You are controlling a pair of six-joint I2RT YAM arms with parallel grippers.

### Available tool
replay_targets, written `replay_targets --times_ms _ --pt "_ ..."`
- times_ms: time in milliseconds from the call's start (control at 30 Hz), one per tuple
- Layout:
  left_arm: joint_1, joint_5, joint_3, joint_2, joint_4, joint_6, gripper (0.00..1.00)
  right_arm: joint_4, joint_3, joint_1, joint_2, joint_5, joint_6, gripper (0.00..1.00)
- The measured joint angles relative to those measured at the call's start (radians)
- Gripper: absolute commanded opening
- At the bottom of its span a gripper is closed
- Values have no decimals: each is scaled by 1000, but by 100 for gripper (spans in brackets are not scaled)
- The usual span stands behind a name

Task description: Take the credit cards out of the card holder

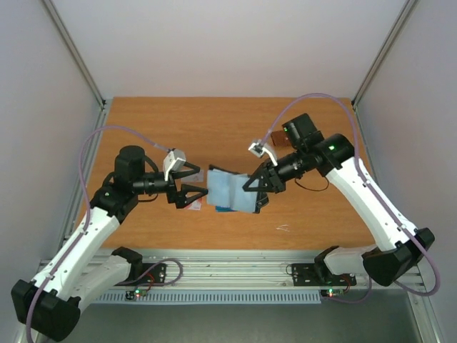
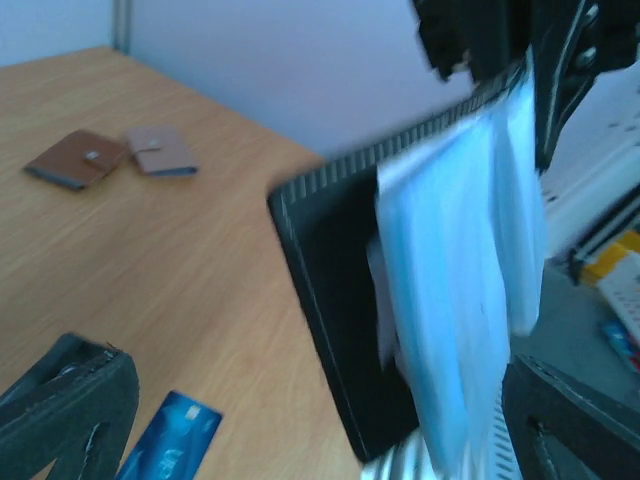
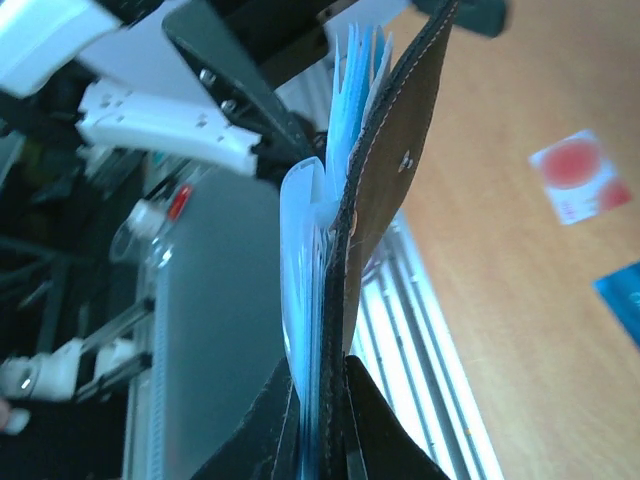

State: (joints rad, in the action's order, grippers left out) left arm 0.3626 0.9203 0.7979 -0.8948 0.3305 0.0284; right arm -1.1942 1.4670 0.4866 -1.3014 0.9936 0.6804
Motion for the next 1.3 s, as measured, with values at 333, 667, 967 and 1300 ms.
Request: replay_targets --times_ms 333,667,967,1300 --pt "41 193 -73 51 -134 -97 86 -45 106 116 -87 32 44 6" --pt "93 174 -118 57 -283 -137 0 88 138 186 -135 -64 1 48" --pt "89 88 -150 120 -427 -205 0 227 -34 53 0 -52 -77 53" --pt "89 86 -150 124 -471 -203 0 229 -50 48 32 -104 -50 51"
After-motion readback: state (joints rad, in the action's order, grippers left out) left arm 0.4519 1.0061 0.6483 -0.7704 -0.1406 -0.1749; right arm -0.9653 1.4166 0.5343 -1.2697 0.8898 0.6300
